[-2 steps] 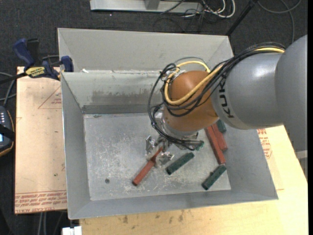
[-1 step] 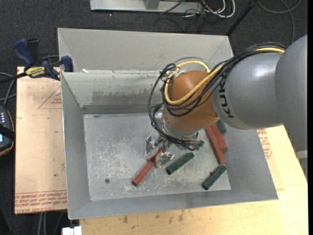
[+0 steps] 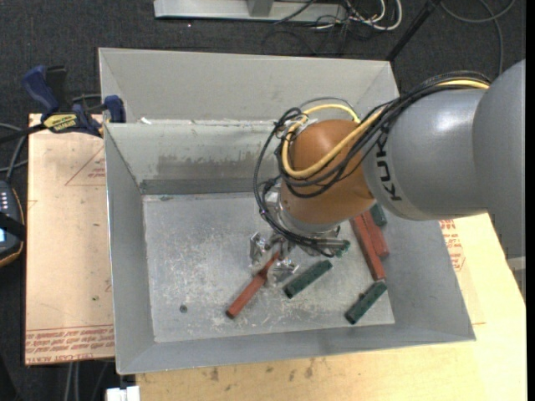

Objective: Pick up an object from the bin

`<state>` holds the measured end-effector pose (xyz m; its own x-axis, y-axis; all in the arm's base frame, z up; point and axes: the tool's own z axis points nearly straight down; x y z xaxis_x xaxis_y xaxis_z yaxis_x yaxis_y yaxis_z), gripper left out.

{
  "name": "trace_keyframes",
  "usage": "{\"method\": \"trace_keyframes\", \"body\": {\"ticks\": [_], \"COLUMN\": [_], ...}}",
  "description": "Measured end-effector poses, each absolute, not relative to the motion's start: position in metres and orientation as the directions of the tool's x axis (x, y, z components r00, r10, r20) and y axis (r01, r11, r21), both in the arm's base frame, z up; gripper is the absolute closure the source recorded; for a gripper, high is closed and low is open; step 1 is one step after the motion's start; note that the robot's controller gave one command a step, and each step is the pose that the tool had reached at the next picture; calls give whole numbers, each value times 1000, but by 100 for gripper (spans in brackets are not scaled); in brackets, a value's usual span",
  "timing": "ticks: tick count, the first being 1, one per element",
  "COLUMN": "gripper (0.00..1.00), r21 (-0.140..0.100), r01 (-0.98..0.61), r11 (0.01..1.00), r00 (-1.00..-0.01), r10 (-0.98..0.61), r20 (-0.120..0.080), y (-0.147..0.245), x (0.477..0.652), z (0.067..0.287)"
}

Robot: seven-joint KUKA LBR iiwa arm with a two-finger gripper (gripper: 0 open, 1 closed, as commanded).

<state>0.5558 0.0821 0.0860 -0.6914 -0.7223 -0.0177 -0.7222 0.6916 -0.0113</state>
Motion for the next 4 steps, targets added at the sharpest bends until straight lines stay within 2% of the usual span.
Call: {"method": "trace_keyframes", "body": {"ticks": [1, 3, 4], "gripper": [100, 100, 100], "r21": [-1, 1, 6], "r01": [-722, -721, -721], "r11": [692, 693, 693], "r00": [-692, -693, -693], "r10": [-722, -721, -721], "r20": [-5, -2, 4], "y": [82, 82, 83], "x": [553, 553, 551], "z": [97, 119, 138]}}
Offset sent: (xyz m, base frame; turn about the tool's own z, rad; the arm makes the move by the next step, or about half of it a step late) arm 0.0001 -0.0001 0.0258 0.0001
